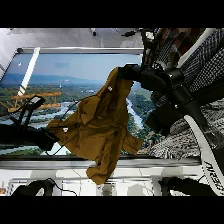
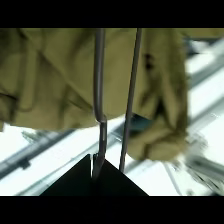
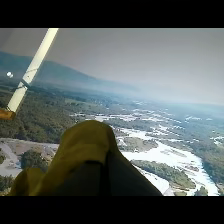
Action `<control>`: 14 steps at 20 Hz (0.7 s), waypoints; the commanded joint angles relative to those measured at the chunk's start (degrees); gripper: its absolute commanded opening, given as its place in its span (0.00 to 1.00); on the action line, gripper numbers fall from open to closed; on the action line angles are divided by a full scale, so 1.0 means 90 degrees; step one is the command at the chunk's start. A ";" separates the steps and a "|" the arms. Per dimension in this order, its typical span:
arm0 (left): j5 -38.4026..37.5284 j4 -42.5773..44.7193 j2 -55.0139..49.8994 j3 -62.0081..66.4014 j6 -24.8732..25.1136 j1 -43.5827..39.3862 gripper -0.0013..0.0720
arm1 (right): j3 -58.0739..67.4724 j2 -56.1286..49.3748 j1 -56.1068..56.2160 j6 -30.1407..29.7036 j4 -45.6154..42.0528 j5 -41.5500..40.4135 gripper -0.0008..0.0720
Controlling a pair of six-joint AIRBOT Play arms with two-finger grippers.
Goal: Fold the clothes and pants, and hang the long-sleeved shirts on hangers.
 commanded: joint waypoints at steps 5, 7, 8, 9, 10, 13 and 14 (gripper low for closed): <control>-0.1120 -0.0831 -0.0189 -0.0002 0.0690 -0.0325 0.06 | 0.0005 0.0027 0.0051 -0.0027 0.0262 -0.0058 0.06; -0.1112 -0.0993 -0.0440 -0.0007 0.0746 -0.0702 0.06 | 0.0024 0.0075 0.0248 -0.0165 0.0294 -0.0063 0.06; -0.1115 -0.1001 -0.0617 -0.0010 0.0746 -0.0925 0.06 | 0.0068 0.0092 0.0413 -0.0364 0.0296 -0.0097 0.06; -0.1139 -0.0998 -0.0838 -0.0010 0.0746 -0.1207 0.06 | 0.0119 0.0112 0.0585 -0.0525 0.0299 -0.0168 0.06; -0.1239 -0.0930 -0.1039 -0.0010 0.0743 -0.1455 0.06 | 0.0172 0.0138 0.0755 -0.0622 0.0296 -0.0301 0.06; -0.2314 -0.0544 -0.1455 -0.0010 0.0777 -0.2001 0.06 | 0.0304 0.0304 0.1200 -0.0748 0.0287 -0.0976 0.06; -0.2793 -0.0551 -0.1496 -0.0010 0.0930 -0.2030 0.06 | 0.0301 0.0393 0.1277 -0.0753 0.0250 -0.1190 0.06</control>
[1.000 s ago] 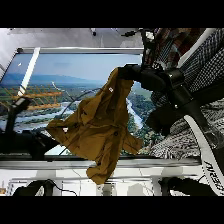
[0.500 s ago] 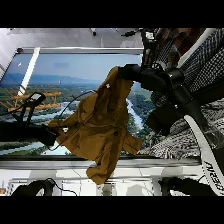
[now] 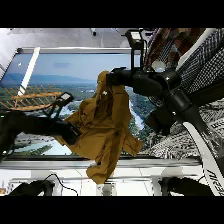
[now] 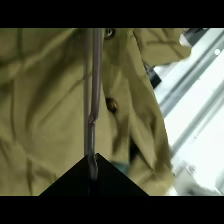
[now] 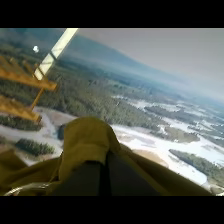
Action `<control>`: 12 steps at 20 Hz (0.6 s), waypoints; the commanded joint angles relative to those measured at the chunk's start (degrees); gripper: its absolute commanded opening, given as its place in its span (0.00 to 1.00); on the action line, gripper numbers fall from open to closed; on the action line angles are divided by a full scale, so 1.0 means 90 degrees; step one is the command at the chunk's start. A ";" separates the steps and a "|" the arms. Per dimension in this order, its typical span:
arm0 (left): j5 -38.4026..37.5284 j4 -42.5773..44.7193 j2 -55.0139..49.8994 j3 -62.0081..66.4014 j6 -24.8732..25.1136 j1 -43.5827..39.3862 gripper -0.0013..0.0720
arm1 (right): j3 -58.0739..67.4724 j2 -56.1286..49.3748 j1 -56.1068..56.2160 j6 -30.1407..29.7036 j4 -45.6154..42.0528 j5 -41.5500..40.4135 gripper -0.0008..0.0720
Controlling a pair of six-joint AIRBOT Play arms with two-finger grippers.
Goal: Fold the clothes and pants, and hang the long-sleeved shirts on hangers.
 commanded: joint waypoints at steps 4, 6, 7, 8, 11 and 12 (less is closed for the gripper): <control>-0.2288 0.0102 -0.0304 -0.0007 0.1141 -0.0277 0.06 | 0.0078 0.0597 0.0364 -0.0192 -0.0102 -0.1433 0.06; -0.2727 -0.0221 -0.0304 -0.0049 0.1724 -0.0277 0.06 | 0.0078 0.0770 0.0372 -0.0214 -0.0104 -0.1705 0.06; -0.2880 -0.0646 -0.0304 -0.0104 0.2084 -0.0277 0.06 | 0.0078 0.0809 0.0369 -0.0357 -0.0129 -0.1787 0.06; -0.2936 -0.1083 -0.0306 -0.0165 0.2402 -0.0277 0.06 | 0.0078 0.0835 0.0367 -0.0483 -0.0231 -0.1836 0.06; -0.3009 -0.1897 -0.0306 -0.0398 0.2856 -0.0277 0.06 | 0.0078 0.0848 0.0364 -0.0755 -0.0321 -0.2050 0.06; -0.3021 -0.1950 -0.0304 -0.0481 0.2885 -0.0277 0.06 | 0.0078 0.0848 0.0364 -0.0940 -0.0301 -0.2205 0.14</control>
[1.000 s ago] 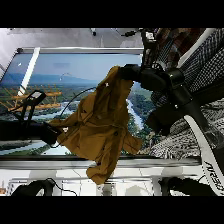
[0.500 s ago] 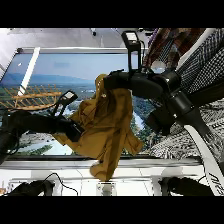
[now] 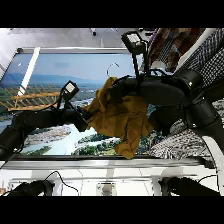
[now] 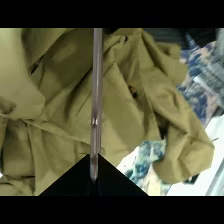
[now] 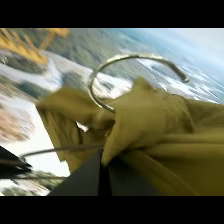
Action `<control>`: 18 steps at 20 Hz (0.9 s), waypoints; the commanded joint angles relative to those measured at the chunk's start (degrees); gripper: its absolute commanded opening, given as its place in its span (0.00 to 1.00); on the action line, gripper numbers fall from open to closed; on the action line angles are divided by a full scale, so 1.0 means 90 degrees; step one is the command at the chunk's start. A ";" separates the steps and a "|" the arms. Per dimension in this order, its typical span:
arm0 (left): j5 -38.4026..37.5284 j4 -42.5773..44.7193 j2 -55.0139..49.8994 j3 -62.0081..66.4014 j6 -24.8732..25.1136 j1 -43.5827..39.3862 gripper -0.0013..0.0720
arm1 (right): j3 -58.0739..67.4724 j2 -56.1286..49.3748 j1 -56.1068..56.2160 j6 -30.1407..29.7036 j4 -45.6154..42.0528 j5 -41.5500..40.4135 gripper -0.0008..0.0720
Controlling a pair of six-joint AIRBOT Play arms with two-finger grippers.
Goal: Fold the clothes and pants, and hang the long-sleeved shirts on hangers.
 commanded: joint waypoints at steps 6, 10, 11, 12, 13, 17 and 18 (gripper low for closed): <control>-0.0301 -0.0770 -0.0005 -0.0588 0.0755 -0.0002 0.06 | 0.0007 0.0495 0.0010 -0.2149 -0.1472 -0.0882 0.75; -0.0525 -0.1345 -0.0005 -0.0619 0.1100 -0.0002 0.06 | 0.0000 0.0690 -0.0274 -0.3985 -0.2249 -0.1491 0.75; -0.0537 -0.1440 -0.0005 -0.0619 0.1158 -0.0002 0.06 | -0.0044 0.0678 -0.0510 -0.4403 -0.1948 -0.1586 0.75; -0.0532 -0.1535 -0.0005 -0.0619 0.1195 -0.0005 0.06 | -0.0131 0.0651 -0.0826 -0.4843 -0.1457 -0.1581 0.75; -0.0534 -0.1535 -0.0005 -0.0619 0.1212 -0.0005 0.06 | -0.0238 0.0597 -0.1161 -0.5207 -0.0869 -0.1445 0.75; -0.0454 -0.1537 0.0012 -0.0619 0.1212 -0.0005 0.06 | -0.0542 0.0202 -0.1775 -0.5695 0.0010 -0.0435 0.75; -0.0435 -0.1540 0.0024 -0.0619 0.1212 -0.0005 0.06 | -0.0542 0.0083 -0.1766 -0.5960 0.0170 -0.0391 0.75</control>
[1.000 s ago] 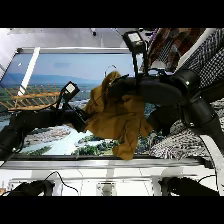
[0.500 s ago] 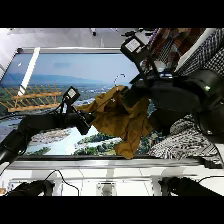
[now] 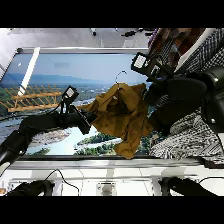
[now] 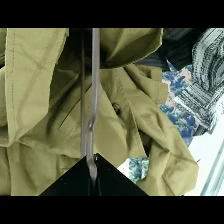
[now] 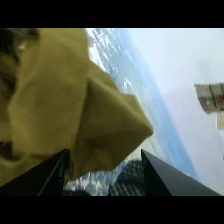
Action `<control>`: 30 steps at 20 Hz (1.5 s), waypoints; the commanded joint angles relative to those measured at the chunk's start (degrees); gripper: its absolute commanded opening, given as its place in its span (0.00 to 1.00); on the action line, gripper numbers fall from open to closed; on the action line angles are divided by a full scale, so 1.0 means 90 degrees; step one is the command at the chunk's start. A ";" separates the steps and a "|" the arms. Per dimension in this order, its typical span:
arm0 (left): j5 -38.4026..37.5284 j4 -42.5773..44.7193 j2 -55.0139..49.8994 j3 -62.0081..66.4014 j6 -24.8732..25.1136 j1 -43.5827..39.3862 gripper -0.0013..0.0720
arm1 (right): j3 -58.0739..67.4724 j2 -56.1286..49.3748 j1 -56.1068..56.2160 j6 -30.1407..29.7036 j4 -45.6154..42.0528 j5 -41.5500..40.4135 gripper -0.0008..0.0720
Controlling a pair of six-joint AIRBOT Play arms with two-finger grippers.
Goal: Fold the clothes and pants, and hang the long-sleeved shirts on hangers.
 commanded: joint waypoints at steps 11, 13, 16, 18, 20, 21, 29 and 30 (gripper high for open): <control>0.0085 -0.0066 0.0061 -0.0002 0.0044 0.0000 0.06 | -0.0121 -0.1248 0.0109 -0.1586 0.1212 0.1171 0.75; 0.0107 -0.0066 0.0061 -0.0002 0.0044 0.0000 0.06 | -0.0121 -0.1226 0.0109 -0.1591 0.1217 0.1477 0.71; 0.0104 -0.0066 0.0058 -0.0002 0.0041 0.0000 0.06 | -0.0121 -0.1229 0.0109 -0.1508 0.1229 0.1195 0.12; 0.0085 -0.0061 0.0058 -0.0002 0.0041 0.0002 0.06 | -0.0121 -0.1202 0.0107 -0.0971 0.1098 0.1144 0.06; -0.0032 -0.0061 0.0058 -0.0002 0.0039 0.0002 0.06 | -0.0107 -0.1090 0.0107 -0.0767 0.1090 0.0947 0.06; -0.0151 -0.0068 0.0061 0.0000 0.0012 0.0002 0.10 | -0.0107 -0.0998 0.0107 -0.0682 0.1117 0.0860 0.06; -0.0359 0.0032 0.1433 -0.0002 -0.1248 0.0580 0.89 | -0.0073 -0.0546 0.0102 0.0534 0.0741 0.0952 0.06; -0.0180 0.0163 0.1897 -0.0002 -0.1251 0.0903 0.89 | -0.0073 -0.0544 0.0102 0.0821 0.0716 0.1005 0.06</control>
